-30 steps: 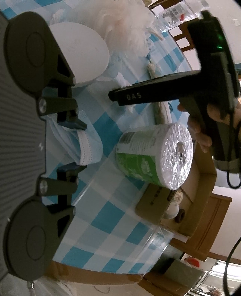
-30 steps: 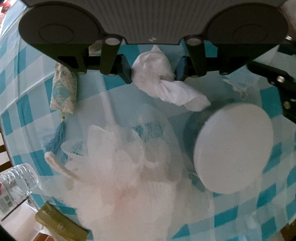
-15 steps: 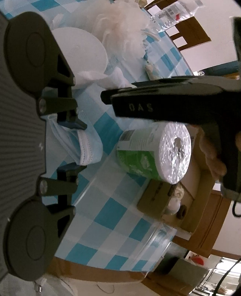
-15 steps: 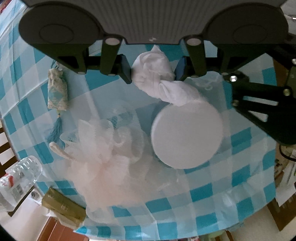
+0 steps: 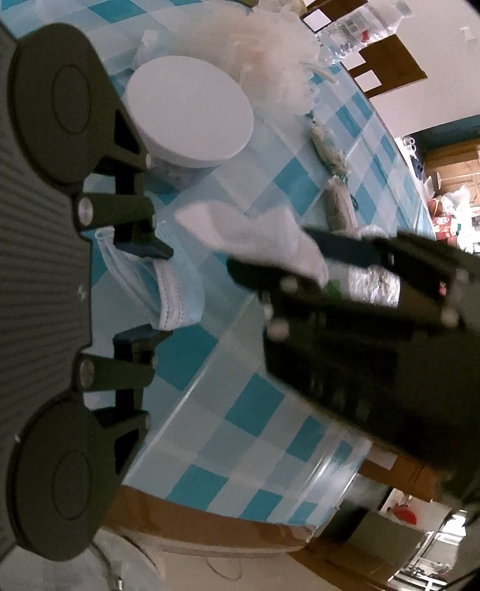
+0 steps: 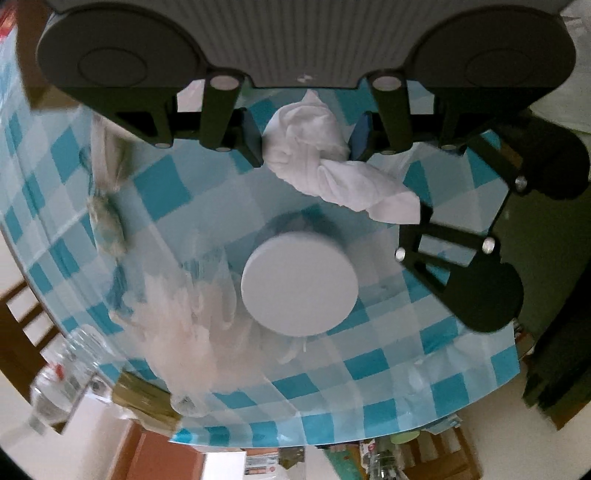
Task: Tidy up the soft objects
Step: 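Carry both items over the box and open the left tool to drop the mask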
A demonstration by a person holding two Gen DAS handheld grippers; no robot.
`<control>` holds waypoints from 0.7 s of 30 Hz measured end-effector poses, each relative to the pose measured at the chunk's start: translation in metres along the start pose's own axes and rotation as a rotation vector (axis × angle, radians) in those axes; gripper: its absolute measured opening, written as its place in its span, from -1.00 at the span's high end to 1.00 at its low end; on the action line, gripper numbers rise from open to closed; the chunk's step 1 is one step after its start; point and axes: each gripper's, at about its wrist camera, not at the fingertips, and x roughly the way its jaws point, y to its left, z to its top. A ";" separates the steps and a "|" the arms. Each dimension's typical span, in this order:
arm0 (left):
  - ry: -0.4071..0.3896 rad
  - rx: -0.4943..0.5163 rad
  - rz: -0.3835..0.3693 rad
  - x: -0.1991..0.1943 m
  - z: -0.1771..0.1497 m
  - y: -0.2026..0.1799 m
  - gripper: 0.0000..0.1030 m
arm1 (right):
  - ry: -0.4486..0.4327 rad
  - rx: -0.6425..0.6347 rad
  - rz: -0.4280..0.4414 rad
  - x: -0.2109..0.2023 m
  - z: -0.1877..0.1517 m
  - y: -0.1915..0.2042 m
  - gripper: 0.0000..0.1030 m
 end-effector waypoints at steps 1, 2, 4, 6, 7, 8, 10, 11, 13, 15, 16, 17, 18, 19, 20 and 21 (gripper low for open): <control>0.003 0.003 -0.001 -0.002 -0.001 -0.001 0.29 | -0.008 0.025 -0.002 -0.002 -0.006 0.003 -0.06; 0.004 0.004 -0.002 -0.002 -0.002 -0.003 0.29 | -0.015 0.048 -0.003 -0.004 -0.013 0.006 -0.06; 0.009 0.004 -0.008 -0.005 -0.004 -0.005 0.29 | -0.023 0.095 -0.011 -0.006 -0.026 0.012 -0.06; 0.011 0.006 -0.013 -0.007 -0.005 -0.008 0.29 | -0.033 0.151 -0.025 -0.008 -0.040 0.017 -0.06; 0.012 0.007 -0.015 -0.008 -0.005 -0.010 0.29 | -0.034 0.184 -0.035 -0.010 -0.048 0.019 -0.06; 0.012 0.008 -0.016 -0.009 -0.004 -0.011 0.29 | -0.035 0.215 -0.058 -0.011 -0.055 0.021 -0.06; 0.012 0.005 -0.025 -0.010 -0.002 -0.015 0.29 | -0.036 0.282 -0.112 -0.014 -0.069 0.024 -0.06; 0.013 -0.001 -0.030 -0.011 0.000 -0.017 0.29 | -0.040 0.322 -0.126 -0.015 -0.076 0.024 -0.06; 0.014 -0.015 -0.041 -0.011 0.004 -0.020 0.29 | -0.053 0.400 -0.161 -0.019 -0.091 0.025 -0.06; 0.022 -0.031 -0.044 -0.010 0.010 -0.025 0.29 | -0.061 0.479 -0.208 -0.022 -0.106 0.027 -0.06; 0.026 -0.038 -0.046 -0.010 0.012 -0.028 0.29 | -0.068 0.518 -0.225 -0.024 -0.113 0.028 -0.06; 0.029 -0.046 -0.048 -0.011 0.013 -0.031 0.29 | -0.073 0.553 -0.240 -0.026 -0.120 0.029 -0.06; 0.032 -0.054 -0.054 -0.011 0.015 -0.033 0.29 | -0.072 0.592 -0.261 -0.028 -0.127 0.029 -0.06; 0.033 -0.058 -0.057 -0.011 0.017 -0.036 0.29 | -0.072 0.634 -0.282 -0.030 -0.134 0.029 -0.06; 0.032 -0.063 -0.055 -0.011 0.020 -0.038 0.29 | -0.084 0.671 -0.291 -0.034 -0.141 0.028 -0.06; 0.031 -0.067 -0.052 -0.011 0.023 -0.040 0.29 | -0.100 0.703 -0.296 -0.038 -0.147 0.028 -0.06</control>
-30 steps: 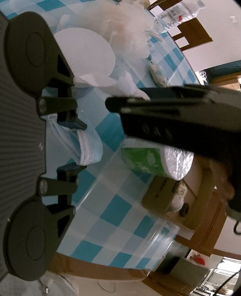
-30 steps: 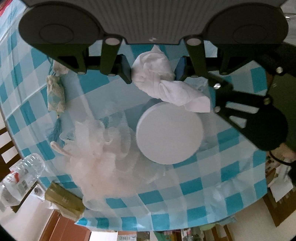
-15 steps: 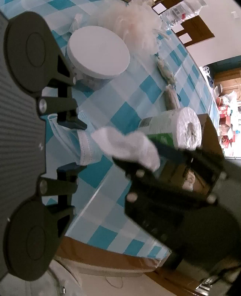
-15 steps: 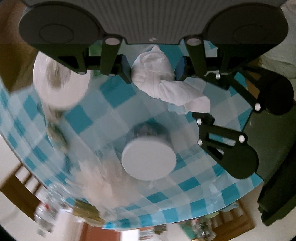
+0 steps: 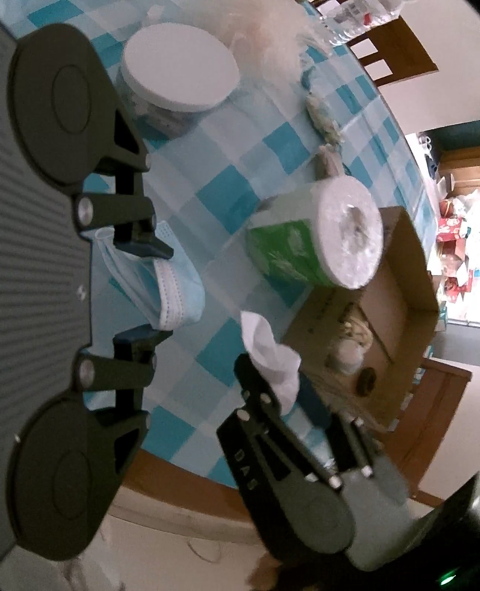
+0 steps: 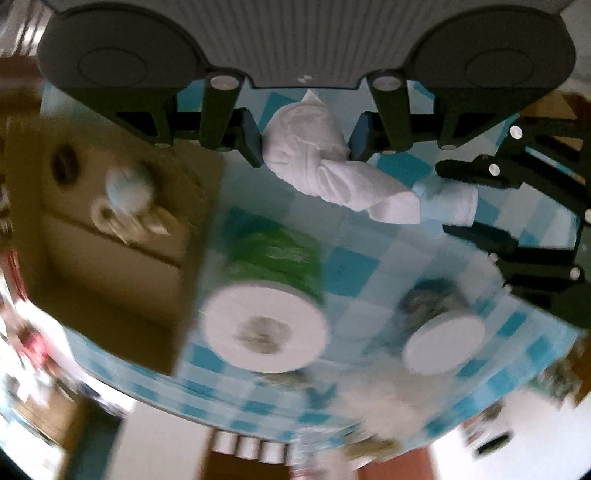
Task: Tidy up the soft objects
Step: 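Carry both items over the box and open the left tool to drop the mask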
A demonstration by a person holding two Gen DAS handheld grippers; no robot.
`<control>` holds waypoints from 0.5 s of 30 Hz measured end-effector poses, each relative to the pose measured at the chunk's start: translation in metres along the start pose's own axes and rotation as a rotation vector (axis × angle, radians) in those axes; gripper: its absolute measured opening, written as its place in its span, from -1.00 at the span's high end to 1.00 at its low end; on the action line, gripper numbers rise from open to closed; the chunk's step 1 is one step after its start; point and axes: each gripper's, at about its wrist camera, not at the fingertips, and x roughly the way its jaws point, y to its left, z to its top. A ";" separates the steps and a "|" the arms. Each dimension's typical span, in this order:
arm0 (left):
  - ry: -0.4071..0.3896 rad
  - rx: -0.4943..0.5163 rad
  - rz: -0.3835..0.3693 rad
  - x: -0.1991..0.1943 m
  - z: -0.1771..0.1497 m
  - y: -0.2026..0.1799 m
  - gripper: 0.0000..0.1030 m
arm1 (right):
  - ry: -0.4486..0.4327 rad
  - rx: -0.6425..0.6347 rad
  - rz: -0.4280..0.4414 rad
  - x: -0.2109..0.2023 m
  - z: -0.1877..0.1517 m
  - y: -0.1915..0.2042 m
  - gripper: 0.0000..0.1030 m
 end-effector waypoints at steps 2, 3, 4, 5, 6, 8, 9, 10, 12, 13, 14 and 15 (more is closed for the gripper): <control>-0.011 -0.011 -0.006 -0.001 0.007 -0.004 0.29 | -0.022 0.058 -0.010 -0.008 -0.007 -0.012 -0.06; -0.017 -0.017 -0.010 -0.002 0.012 -0.006 0.29 | -0.036 0.081 -0.021 -0.011 -0.009 -0.016 -0.06; -0.024 -0.019 -0.008 -0.003 0.017 -0.008 0.29 | -0.053 0.106 -0.034 -0.015 -0.010 -0.021 -0.06; -0.034 -0.018 -0.007 -0.003 0.022 -0.011 0.29 | -0.067 0.129 -0.041 -0.018 -0.010 -0.026 -0.06; -0.041 -0.016 -0.006 -0.003 0.028 -0.013 0.29 | -0.086 0.159 -0.048 -0.023 -0.011 -0.034 -0.06; -0.059 -0.014 -0.008 -0.003 0.041 -0.018 0.29 | -0.117 0.201 -0.070 -0.030 -0.013 -0.049 -0.06; -0.070 -0.012 -0.013 -0.003 0.048 -0.021 0.29 | -0.130 0.224 -0.089 -0.032 -0.013 -0.058 -0.06; -0.078 -0.013 -0.019 -0.002 0.056 -0.023 0.28 | -0.141 0.244 -0.103 -0.034 -0.014 -0.066 -0.06; -0.103 -0.011 -0.028 0.000 0.073 -0.030 0.28 | -0.159 0.279 -0.115 -0.036 -0.016 -0.083 -0.06; -0.115 -0.006 -0.032 0.001 0.082 -0.034 0.28 | -0.169 0.290 -0.132 -0.038 -0.017 -0.091 -0.06; -0.129 0.002 -0.034 0.002 0.093 -0.038 0.28 | -0.175 0.296 -0.147 -0.039 -0.018 -0.099 -0.06; -0.140 0.008 -0.036 0.004 0.103 -0.041 0.28 | -0.179 0.300 -0.163 -0.039 -0.019 -0.106 -0.06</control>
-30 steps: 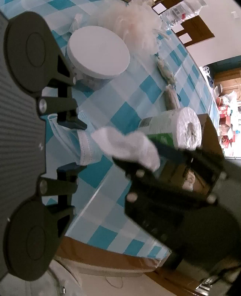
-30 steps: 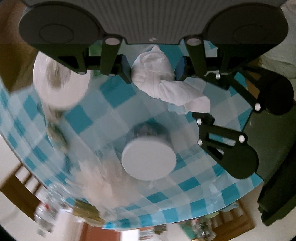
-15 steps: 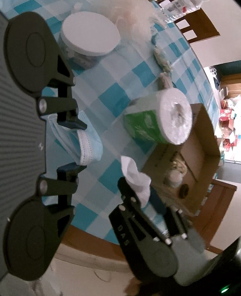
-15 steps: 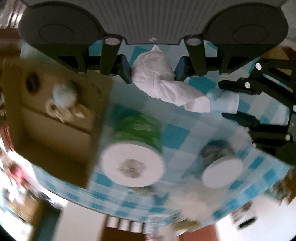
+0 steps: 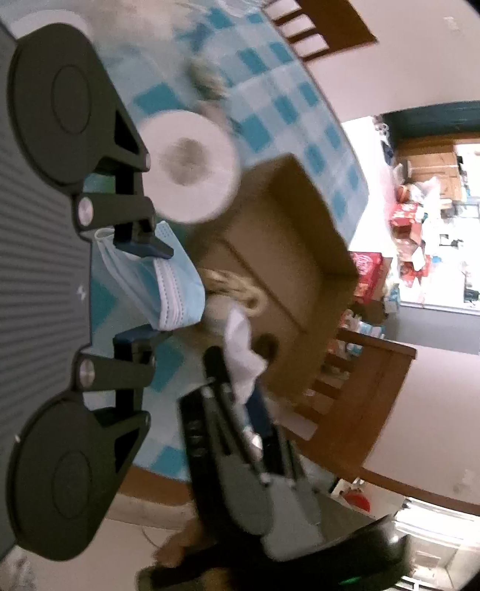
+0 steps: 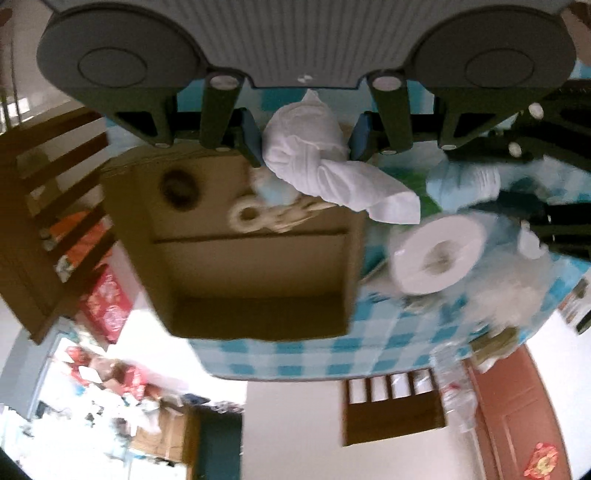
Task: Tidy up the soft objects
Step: 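Carry both items over the box and open the left tool to drop the mask, then open the right tool to drop the white cloth into the box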
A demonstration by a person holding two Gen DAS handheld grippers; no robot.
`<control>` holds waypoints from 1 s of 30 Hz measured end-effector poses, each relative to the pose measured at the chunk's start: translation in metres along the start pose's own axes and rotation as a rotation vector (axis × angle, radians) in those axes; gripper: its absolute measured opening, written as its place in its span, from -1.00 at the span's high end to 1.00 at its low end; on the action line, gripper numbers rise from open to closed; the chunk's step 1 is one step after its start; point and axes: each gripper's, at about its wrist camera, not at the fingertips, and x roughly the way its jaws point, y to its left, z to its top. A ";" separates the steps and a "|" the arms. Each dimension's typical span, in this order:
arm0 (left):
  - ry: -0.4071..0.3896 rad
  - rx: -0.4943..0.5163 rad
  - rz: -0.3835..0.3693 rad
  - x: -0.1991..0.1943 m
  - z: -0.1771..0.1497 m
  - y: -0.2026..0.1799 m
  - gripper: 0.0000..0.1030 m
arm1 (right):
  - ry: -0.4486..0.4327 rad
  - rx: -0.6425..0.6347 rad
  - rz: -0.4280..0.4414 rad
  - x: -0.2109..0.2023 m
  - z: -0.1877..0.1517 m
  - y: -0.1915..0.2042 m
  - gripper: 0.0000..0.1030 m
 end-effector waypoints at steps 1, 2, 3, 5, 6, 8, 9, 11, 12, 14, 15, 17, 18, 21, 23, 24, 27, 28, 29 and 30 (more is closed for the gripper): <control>-0.009 0.007 -0.002 0.004 0.010 -0.003 0.28 | -0.008 0.009 -0.018 0.000 0.001 -0.008 -0.06; -0.017 0.010 0.000 0.010 0.020 -0.005 0.28 | -0.012 0.019 -0.027 0.002 0.002 -0.016 -0.06; -0.023 0.011 0.002 0.015 0.030 -0.006 0.28 | -0.014 0.033 -0.031 0.003 0.003 -0.024 -0.06; -0.033 0.005 0.004 0.028 0.050 -0.006 0.28 | -0.016 0.068 -0.045 0.007 0.003 -0.042 -0.06; -0.034 -0.003 0.007 0.035 0.059 -0.005 0.28 | -0.019 0.077 -0.048 0.009 0.004 -0.047 -0.06; -0.043 -0.021 0.012 0.049 0.076 -0.002 0.27 | -0.018 0.098 -0.056 0.015 0.005 -0.059 -0.06; -0.043 -0.028 0.024 0.056 0.085 -0.002 0.23 | -0.019 0.104 -0.058 0.017 0.005 -0.063 -0.06; -0.049 -0.028 0.041 0.070 0.099 0.000 0.08 | -0.018 0.116 -0.056 0.021 0.006 -0.070 -0.06; -0.051 -0.035 0.060 0.078 0.106 0.001 -0.34 | -0.021 0.119 -0.055 0.023 0.006 -0.074 -0.06; -0.065 -0.053 0.079 0.090 0.117 0.004 -0.87 | -0.019 0.129 -0.051 0.029 0.009 -0.078 -0.06; -0.067 -0.067 0.098 0.096 0.122 0.006 -0.87 | -0.019 0.135 -0.046 0.031 0.010 -0.080 -0.06; -0.098 -0.080 0.136 0.100 0.126 0.009 -0.88 | -0.022 0.138 -0.041 0.033 0.011 -0.084 -0.06; -0.112 -0.087 0.145 0.100 0.127 0.010 -0.88 | -0.021 0.138 -0.044 0.034 0.010 -0.085 -0.06; -0.110 -0.130 0.140 0.099 0.129 0.017 -0.88 | -0.020 0.144 -0.043 0.041 0.015 -0.090 -0.06; -0.111 -0.147 0.140 0.092 0.126 0.018 -0.89 | -0.021 0.153 -0.047 0.046 0.019 -0.093 -0.06; -0.112 -0.154 0.143 0.089 0.123 0.018 -0.89 | -0.021 0.155 -0.050 0.048 0.021 -0.095 -0.06; -0.111 -0.184 0.162 0.074 0.113 0.019 -0.90 | -0.031 0.177 -0.055 0.056 0.032 -0.101 -0.07; -0.112 -0.194 0.164 0.070 0.109 0.020 -0.91 | -0.036 0.185 -0.057 0.059 0.037 -0.104 -0.07; -0.112 -0.205 0.167 0.065 0.105 0.020 -0.91 | -0.040 0.189 -0.061 0.063 0.042 -0.105 -0.07; -0.111 -0.213 0.169 0.061 0.101 0.020 -0.91 | -0.046 0.193 -0.065 0.065 0.047 -0.107 -0.07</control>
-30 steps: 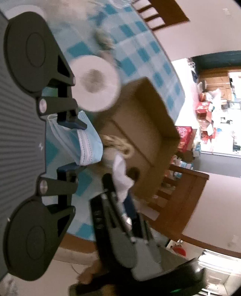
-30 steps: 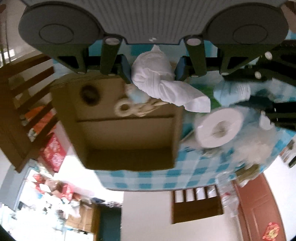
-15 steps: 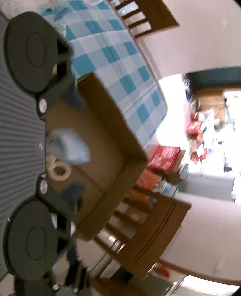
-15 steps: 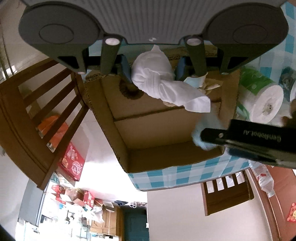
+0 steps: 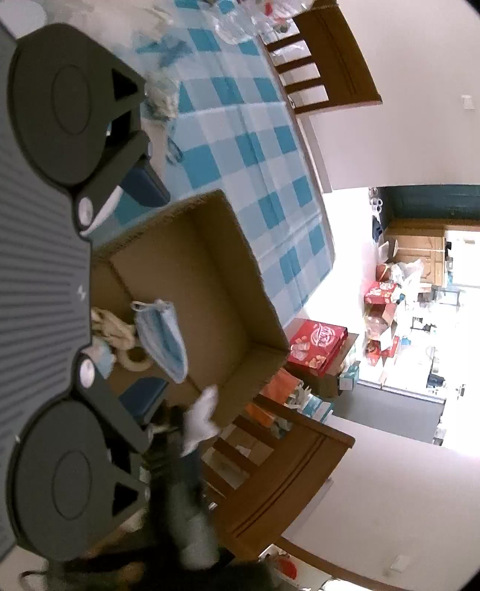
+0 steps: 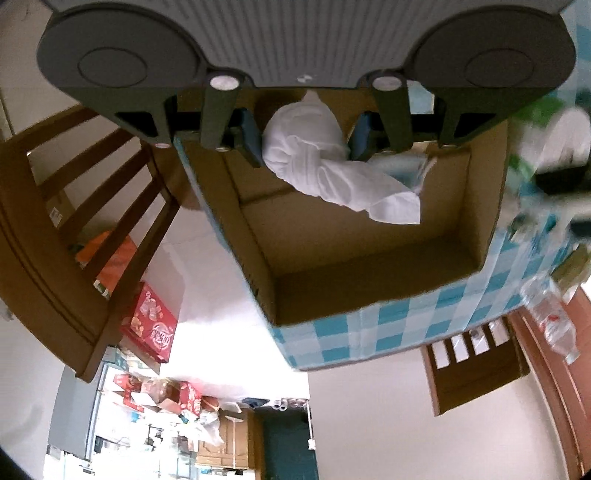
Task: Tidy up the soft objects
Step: 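Open the right tool to drop the white cloth into the box, then move both open tools back over the remaining table items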
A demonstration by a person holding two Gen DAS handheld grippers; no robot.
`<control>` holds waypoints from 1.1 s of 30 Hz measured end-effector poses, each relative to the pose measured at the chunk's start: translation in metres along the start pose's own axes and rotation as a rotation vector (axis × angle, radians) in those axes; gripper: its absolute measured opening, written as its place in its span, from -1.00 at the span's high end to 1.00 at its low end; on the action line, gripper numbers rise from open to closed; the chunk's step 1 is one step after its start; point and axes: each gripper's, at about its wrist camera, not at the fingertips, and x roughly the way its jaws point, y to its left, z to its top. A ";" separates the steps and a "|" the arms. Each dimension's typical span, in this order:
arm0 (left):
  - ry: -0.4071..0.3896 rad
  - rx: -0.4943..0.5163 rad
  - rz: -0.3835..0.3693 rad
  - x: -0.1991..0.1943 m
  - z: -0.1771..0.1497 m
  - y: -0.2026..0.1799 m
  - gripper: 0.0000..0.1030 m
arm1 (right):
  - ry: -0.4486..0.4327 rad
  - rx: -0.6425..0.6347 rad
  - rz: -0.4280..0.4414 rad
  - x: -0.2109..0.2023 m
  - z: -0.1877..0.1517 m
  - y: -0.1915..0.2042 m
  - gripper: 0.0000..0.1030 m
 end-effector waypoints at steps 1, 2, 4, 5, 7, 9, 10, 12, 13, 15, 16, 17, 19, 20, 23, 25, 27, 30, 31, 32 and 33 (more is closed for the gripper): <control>0.001 -0.003 0.002 -0.005 -0.003 0.001 -0.92 | -0.011 0.008 -0.008 0.003 0.005 -0.001 -0.13; 0.001 -0.005 0.005 -0.009 -0.007 0.002 -0.93 | -0.024 0.018 -0.016 0.007 0.011 -0.001 -0.21; 0.003 -0.002 0.010 -0.016 -0.013 0.003 -0.94 | -0.043 0.039 -0.021 0.013 0.020 -0.002 -0.79; 0.004 -0.001 0.013 -0.019 -0.015 0.003 -0.94 | -0.053 0.047 -0.026 0.016 0.023 -0.002 -0.87; 0.006 0.001 0.018 -0.023 -0.021 0.004 -0.94 | -0.062 0.050 -0.033 0.020 0.025 -0.001 -0.94; 0.009 0.002 0.026 -0.025 -0.026 0.005 -0.94 | -0.047 0.050 -0.041 0.023 0.025 0.002 -0.94; 0.011 0.004 0.030 -0.026 -0.028 0.005 -0.94 | -0.043 0.048 -0.048 0.023 0.024 0.005 -0.94; 0.011 0.008 0.039 -0.029 -0.032 0.006 -0.94 | -0.044 0.039 -0.053 0.020 0.021 0.010 -0.95; 0.007 0.010 0.041 -0.031 -0.034 0.007 -0.94 | -0.043 0.036 -0.059 0.017 0.020 0.013 -0.96; 0.004 0.011 0.043 -0.036 -0.037 0.008 -0.96 | -0.045 0.026 -0.074 0.011 0.016 0.020 -0.96; 0.000 0.015 0.041 -0.039 -0.038 0.008 -0.96 | -0.049 0.020 -0.073 0.007 0.015 0.023 -0.97; -0.004 0.018 0.043 -0.041 -0.040 0.008 -0.96 | -0.054 0.016 -0.074 0.003 0.013 0.026 -0.97; -0.011 0.024 0.051 -0.047 -0.044 0.008 -0.97 | -0.063 0.012 -0.076 -0.007 0.008 0.032 -1.00; -0.014 0.026 0.052 -0.049 -0.046 0.008 -0.97 | -0.063 0.014 -0.077 -0.012 0.005 0.034 -1.00; -0.019 0.026 0.058 -0.057 -0.052 0.011 -0.98 | -0.065 0.025 -0.060 -0.026 -0.003 0.041 -1.00; -0.022 0.026 0.065 -0.063 -0.059 0.011 -0.98 | -0.062 0.037 -0.051 -0.034 -0.009 0.045 -1.00; -0.021 0.026 0.076 -0.068 -0.065 0.013 -0.98 | -0.055 0.034 -0.041 -0.039 -0.015 0.051 -1.00; -0.020 0.022 0.092 -0.076 -0.075 0.017 -0.98 | -0.050 0.032 -0.033 -0.048 -0.024 0.063 -1.00; -0.018 0.018 0.095 -0.078 -0.079 0.020 -0.98 | -0.046 0.033 -0.025 -0.051 -0.027 0.067 -1.00; -0.017 0.013 0.096 -0.080 -0.082 0.023 -0.98 | -0.044 0.033 -0.019 -0.053 -0.029 0.071 -1.00; -0.016 0.007 0.093 -0.082 -0.085 0.026 -0.99 | -0.039 0.031 -0.012 -0.055 -0.031 0.076 -1.00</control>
